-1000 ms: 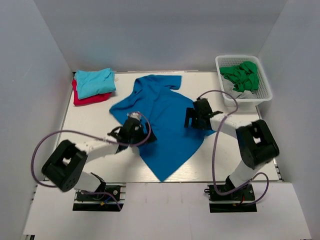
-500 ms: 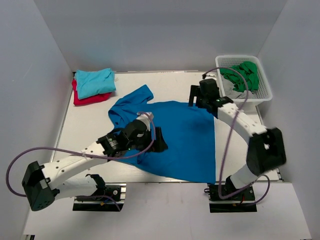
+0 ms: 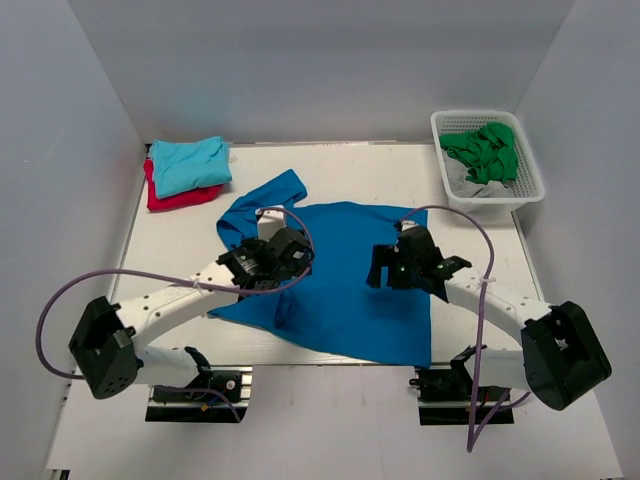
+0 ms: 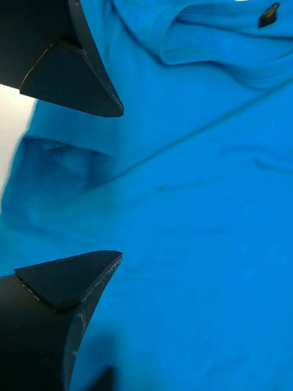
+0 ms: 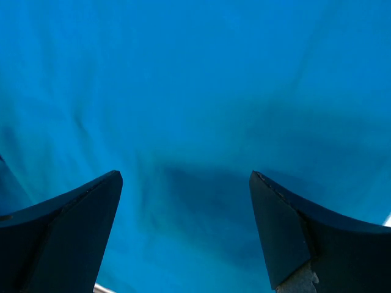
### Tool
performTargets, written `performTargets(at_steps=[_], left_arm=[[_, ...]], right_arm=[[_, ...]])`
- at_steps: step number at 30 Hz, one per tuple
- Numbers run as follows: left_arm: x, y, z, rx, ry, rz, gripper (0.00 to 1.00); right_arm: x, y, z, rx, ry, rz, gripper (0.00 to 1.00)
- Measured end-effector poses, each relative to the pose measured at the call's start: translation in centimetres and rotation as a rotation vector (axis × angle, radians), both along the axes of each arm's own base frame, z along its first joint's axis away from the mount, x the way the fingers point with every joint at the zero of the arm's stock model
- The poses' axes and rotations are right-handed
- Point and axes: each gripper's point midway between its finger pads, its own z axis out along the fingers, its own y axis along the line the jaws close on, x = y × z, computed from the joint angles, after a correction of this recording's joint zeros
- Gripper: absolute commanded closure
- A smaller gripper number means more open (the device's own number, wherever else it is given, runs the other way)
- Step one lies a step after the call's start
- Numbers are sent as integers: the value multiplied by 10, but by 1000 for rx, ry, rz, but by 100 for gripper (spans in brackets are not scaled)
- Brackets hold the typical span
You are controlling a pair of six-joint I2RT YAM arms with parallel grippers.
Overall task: Fold and stack the t-shirts
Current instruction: Flatten out the tshirt
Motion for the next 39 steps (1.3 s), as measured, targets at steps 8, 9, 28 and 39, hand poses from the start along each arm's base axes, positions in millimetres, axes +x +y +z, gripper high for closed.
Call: performTargets(at_steps=[8,9,28,39], left_arm=[[42,18,-55,98,79,94,0],[45,22,-62,107,96,102,0],[136,2,-116,101,223,31,0],[125,6,-69,36,170,-19,0]], right_arm=[[-12,-5,-27,-31,77,-50,10],[-11,-7,-31,-43,84,-63,10],[128,-57,-39,-229,37,-365,10],[143,-19,19,-22,-67,-70,10]])
